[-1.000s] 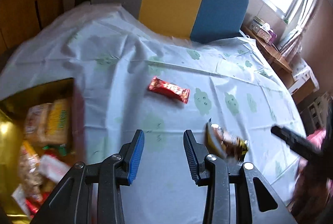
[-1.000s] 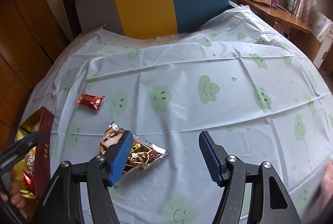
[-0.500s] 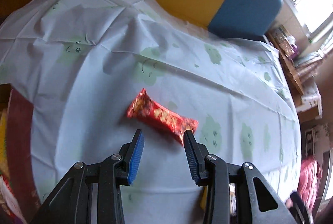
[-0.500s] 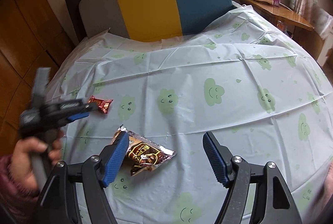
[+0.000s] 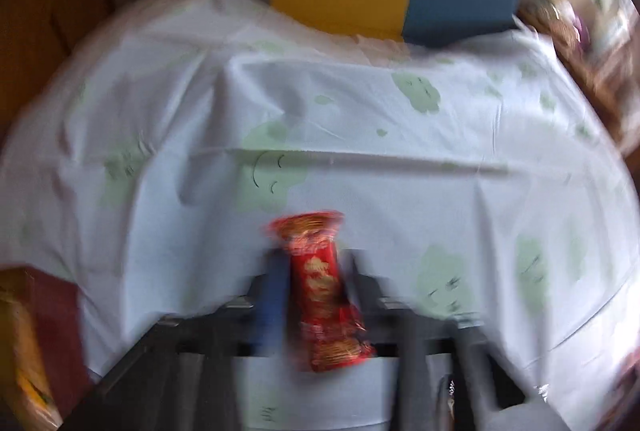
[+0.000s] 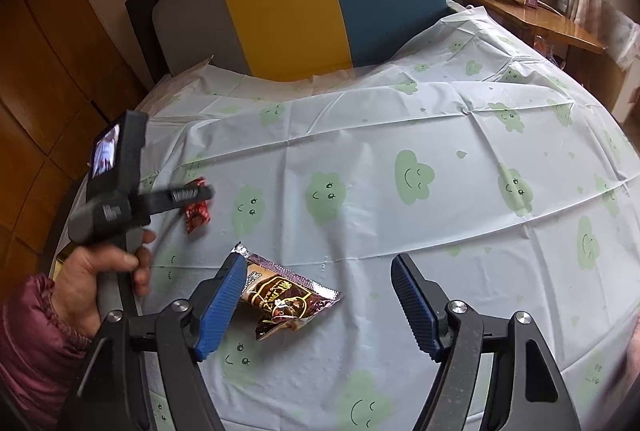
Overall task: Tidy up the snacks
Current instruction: 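Grasp the brown-and-gold wafer bag with the right tool while the left tool holds the candy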
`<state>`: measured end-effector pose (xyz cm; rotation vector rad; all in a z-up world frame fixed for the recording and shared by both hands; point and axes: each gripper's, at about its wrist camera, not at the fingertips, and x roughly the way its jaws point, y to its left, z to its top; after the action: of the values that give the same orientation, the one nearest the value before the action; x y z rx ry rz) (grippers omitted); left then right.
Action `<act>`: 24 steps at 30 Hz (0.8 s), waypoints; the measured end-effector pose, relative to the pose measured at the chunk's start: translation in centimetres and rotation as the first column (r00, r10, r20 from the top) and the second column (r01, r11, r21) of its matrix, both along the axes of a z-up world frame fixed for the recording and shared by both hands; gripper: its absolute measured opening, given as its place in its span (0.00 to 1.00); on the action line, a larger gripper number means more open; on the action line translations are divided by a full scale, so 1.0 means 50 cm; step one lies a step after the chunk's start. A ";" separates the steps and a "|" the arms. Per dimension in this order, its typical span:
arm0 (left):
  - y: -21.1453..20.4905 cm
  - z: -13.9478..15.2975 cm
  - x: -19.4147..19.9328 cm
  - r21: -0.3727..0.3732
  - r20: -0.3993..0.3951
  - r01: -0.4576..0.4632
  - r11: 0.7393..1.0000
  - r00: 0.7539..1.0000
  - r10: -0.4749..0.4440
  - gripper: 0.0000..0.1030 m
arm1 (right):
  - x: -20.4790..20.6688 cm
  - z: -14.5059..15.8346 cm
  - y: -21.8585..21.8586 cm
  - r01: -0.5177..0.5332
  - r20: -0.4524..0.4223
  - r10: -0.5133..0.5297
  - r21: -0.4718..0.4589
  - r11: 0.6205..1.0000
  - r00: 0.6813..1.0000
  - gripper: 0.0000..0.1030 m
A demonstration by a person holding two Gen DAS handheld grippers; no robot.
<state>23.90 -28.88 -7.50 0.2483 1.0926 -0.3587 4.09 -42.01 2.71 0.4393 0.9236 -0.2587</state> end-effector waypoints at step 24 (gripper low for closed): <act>0.171 -0.013 -0.390 -0.095 0.150 0.254 0.963 0.959 -0.239 0.22 | 0.019 -0.071 0.048 -0.117 -0.140 0.113 -0.021 0.993 0.984 0.73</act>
<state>4.40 -20.32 -8.13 0.3051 0.9035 -0.6167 5.07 -39.59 -0.83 0.3424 1.0765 -0.1985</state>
